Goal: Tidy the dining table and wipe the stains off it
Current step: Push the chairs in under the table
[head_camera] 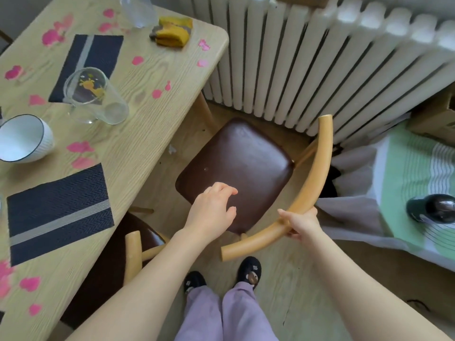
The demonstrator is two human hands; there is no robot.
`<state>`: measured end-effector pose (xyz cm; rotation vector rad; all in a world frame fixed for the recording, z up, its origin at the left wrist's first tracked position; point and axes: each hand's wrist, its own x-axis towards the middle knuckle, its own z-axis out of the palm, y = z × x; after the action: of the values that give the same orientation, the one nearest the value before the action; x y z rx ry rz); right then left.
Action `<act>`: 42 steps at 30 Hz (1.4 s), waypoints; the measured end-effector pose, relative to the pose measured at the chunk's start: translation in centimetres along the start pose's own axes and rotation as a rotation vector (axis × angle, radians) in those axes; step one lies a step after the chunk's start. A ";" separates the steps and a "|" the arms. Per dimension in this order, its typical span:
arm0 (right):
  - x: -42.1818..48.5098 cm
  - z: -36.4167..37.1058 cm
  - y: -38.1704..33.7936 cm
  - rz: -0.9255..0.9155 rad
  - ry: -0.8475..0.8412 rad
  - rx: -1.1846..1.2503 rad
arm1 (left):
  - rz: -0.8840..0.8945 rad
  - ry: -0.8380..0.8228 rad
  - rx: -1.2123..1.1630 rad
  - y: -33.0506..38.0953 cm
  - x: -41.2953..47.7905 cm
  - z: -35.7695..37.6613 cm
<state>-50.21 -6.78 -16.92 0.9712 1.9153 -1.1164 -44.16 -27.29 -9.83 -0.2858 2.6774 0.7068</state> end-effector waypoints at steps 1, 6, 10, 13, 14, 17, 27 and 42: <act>-0.3 0.3 0.1 -0.003 0.013 -0.027 | 0.001 0.005 -0.004 -0.3 -0.1 -0.1; -1.7 3.4 -0.4 -0.025 0.004 -0.062 | 0.006 0.026 0.010 -2.5 -0.5 -0.3; -2.6 6.7 -1.6 -0.060 -0.027 -0.070 | -0.029 0.034 0.015 -4.9 -1.7 -0.4; -3.3 9.1 -2.3 -0.094 -0.053 -0.065 | -0.044 0.063 0.031 -6.8 -2.5 -0.8; -3.6 9.9 -2.3 -0.100 -0.063 -0.055 | -0.055 0.077 0.034 -7.6 -2.7 -1.0; -4.2 11.3 -1.5 -0.100 -0.067 -0.037 | -0.109 0.106 0.025 -9.7 -3.7 -1.5; -5.3 13.5 0.7 -0.143 -0.135 -0.258 | -0.168 0.157 -0.032 -13.2 -4.7 -2.2; -4.3 21.5 -4.8 -0.328 -0.134 -0.094 | -0.396 0.190 -0.233 -17.1 -10.0 -0.7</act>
<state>-48.04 -28.93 -19.65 0.5285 2.0424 -1.2272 -30.45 -41.23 -12.83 -0.9565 2.5858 0.8958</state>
